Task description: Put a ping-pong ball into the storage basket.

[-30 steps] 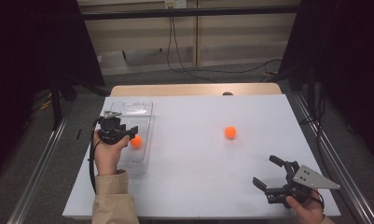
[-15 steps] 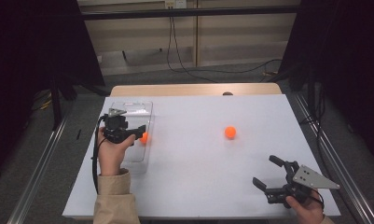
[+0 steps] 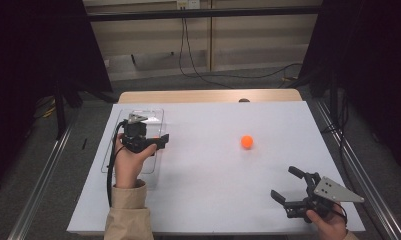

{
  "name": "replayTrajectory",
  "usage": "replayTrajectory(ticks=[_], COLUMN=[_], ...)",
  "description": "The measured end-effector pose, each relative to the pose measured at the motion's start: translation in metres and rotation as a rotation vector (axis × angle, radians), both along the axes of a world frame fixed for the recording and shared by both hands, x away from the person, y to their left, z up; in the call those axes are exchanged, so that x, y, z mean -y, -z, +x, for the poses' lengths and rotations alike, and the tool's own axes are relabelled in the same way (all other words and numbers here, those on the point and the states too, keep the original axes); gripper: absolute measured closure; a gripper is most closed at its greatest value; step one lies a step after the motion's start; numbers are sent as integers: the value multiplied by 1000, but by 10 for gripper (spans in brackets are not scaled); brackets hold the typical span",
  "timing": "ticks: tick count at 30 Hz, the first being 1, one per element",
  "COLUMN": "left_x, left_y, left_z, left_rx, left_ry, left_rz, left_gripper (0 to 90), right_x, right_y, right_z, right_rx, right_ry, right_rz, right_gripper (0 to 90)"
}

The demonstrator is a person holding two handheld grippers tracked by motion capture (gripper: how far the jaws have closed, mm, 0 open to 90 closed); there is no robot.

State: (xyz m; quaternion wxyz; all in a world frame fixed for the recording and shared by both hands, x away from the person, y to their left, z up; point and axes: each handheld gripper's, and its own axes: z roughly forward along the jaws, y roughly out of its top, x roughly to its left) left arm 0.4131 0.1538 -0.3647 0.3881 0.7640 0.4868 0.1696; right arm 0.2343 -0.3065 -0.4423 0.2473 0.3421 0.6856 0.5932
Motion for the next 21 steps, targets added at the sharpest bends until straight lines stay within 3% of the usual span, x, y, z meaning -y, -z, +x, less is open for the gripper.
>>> replayTrajectory(ticks=[3, 4, 8, 21], left_x=[5, 5, 9, 32], left_y=[2, 2, 2, 6], left_z=[0, 1, 1, 2], left_rx=[-9, -13, -4, 0], left_ry=[19, 31, 37, 94], left_rz=[-19, -3, -24, -27], left_gripper=[148, 150, 138, 111], right_x=[0, 0, 0, 0], right_y=[0, 0, 0, 0], right_z=[0, 0, 0, 0], right_rx=[-1, 0, 0, -1], right_ry=[1, 0, -1, 1], right_rz=[0, 0, 0, 0], right_gripper=[25, 25, 25, 25])
